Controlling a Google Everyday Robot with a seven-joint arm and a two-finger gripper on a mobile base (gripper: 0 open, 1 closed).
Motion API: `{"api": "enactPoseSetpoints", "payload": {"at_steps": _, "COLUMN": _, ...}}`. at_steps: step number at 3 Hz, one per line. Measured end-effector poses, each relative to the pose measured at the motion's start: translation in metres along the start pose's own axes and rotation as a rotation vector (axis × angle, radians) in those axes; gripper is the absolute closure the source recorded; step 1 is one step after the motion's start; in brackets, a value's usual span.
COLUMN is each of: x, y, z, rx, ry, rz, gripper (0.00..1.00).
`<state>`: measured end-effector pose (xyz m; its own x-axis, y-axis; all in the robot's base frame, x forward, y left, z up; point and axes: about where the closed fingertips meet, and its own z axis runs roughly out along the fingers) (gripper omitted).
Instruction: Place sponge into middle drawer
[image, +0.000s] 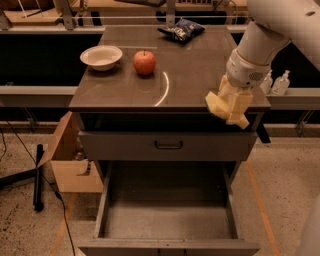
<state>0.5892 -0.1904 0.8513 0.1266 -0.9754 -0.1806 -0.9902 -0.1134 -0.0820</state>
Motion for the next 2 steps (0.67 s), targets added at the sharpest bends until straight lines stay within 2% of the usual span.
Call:
{"api": "enactPoseSetpoints", "payload": {"at_steps": 1, "x": -0.0068, "y": 0.0486, "z": 0.0171, "rx": -0.053, "ry": -0.026, "rz": 0.013, "gripper": 1.0}}
{"api": "enactPoseSetpoints", "payload": {"at_steps": 2, "x": -0.007, "y": 0.0477, "z": 0.0166, "rx": -0.05, "ry": -0.027, "rz": 0.013, "gripper": 1.0}}
